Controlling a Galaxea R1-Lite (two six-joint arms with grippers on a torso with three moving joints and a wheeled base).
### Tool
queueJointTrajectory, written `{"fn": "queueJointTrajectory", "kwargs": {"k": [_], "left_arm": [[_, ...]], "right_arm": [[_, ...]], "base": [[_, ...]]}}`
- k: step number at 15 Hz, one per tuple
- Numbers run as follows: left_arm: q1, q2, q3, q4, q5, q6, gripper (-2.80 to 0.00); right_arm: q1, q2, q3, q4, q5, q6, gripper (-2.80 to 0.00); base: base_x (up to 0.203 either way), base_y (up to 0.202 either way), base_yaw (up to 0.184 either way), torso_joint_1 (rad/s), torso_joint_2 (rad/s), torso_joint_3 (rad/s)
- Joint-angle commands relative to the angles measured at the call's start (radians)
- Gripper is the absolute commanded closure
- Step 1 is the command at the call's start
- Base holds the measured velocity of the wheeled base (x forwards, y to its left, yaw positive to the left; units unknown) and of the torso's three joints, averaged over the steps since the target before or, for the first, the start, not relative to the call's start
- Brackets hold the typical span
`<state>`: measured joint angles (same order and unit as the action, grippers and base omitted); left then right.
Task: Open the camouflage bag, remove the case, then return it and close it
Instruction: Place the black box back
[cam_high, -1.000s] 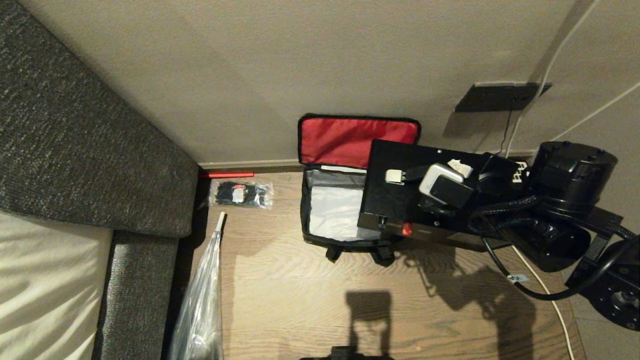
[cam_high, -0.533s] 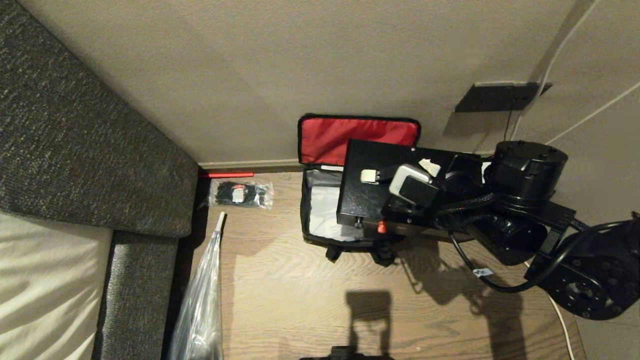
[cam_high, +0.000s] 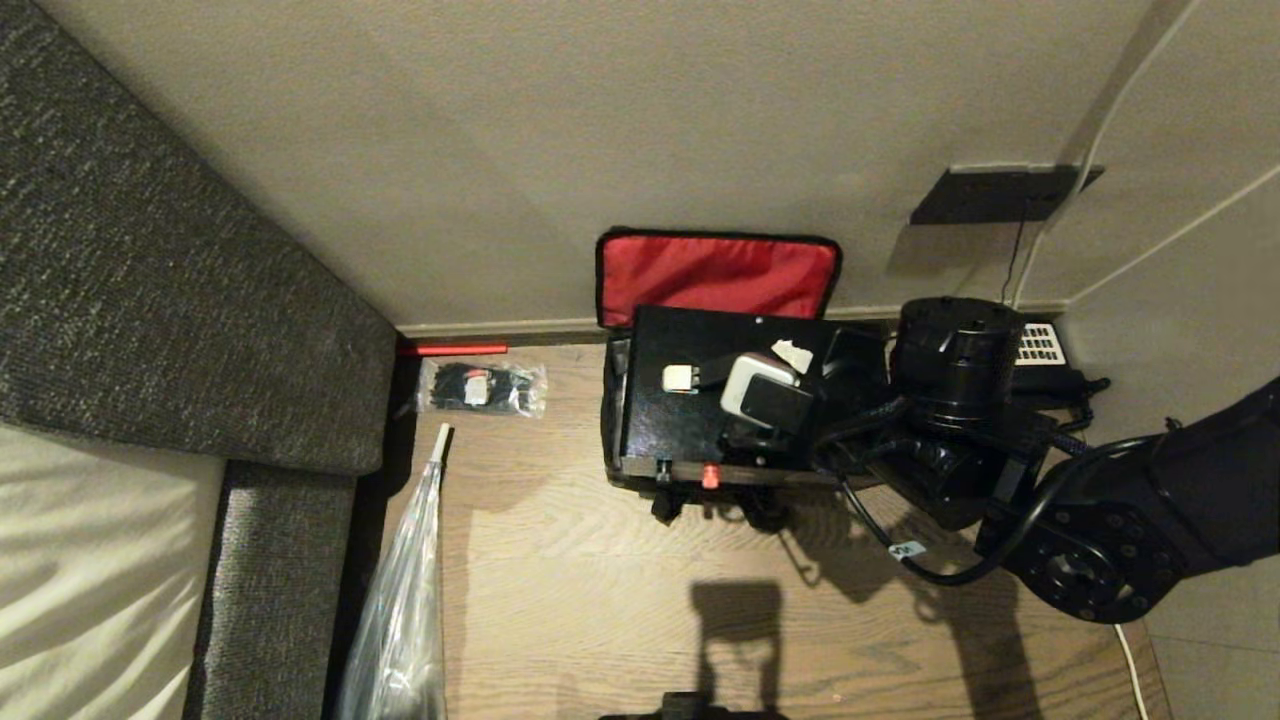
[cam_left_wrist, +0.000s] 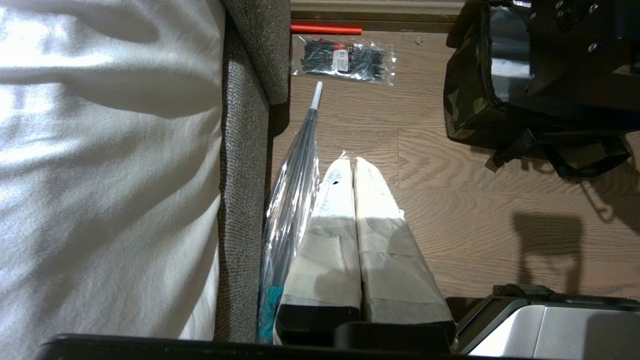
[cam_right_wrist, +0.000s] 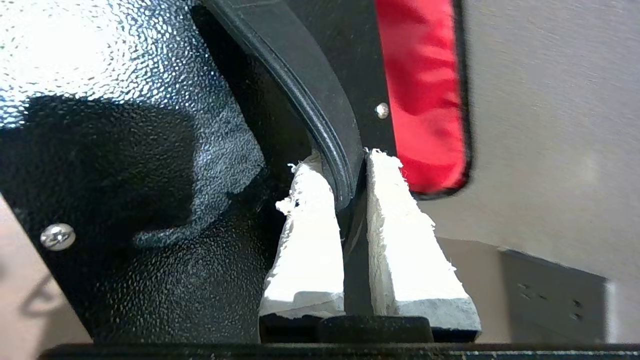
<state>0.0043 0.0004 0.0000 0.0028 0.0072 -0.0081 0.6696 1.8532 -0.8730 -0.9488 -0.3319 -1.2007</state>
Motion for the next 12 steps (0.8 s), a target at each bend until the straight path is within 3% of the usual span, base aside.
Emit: {"fn": "queueJointTrajectory", "kwargs": {"k": [1,3,5,12], "left_arm": [[0.000,0.000,0.003,0.000,0.001,0.000,0.00],[0.000,0.000,0.003,0.000,0.001,0.000,0.00],[0.000,0.000,0.003,0.000,0.001,0.000,0.00],[0.000,0.003,0.003,0.000,0.001,0.000,0.00]], "right_arm": [[0.005,0.016,-0.027,0.027,-0.001,0.007,0.00],[0.004,0.054,-0.069,0.027,0.004,0.029,0.00],[0.004,0.082,-0.085,0.033,0.072,0.070,0.00],[-0.041,0.145,-0.153,0.034,0.138,0.071,0.00]], "base": [[0.000,0.000,0.000,0.000,0.00,0.000],[0.000,0.000,0.000,0.000,0.00,0.000],[0.000,0.000,0.000,0.000,0.00,0.000],[0.000,0.000,0.000,0.000,0.00,0.000]]}}
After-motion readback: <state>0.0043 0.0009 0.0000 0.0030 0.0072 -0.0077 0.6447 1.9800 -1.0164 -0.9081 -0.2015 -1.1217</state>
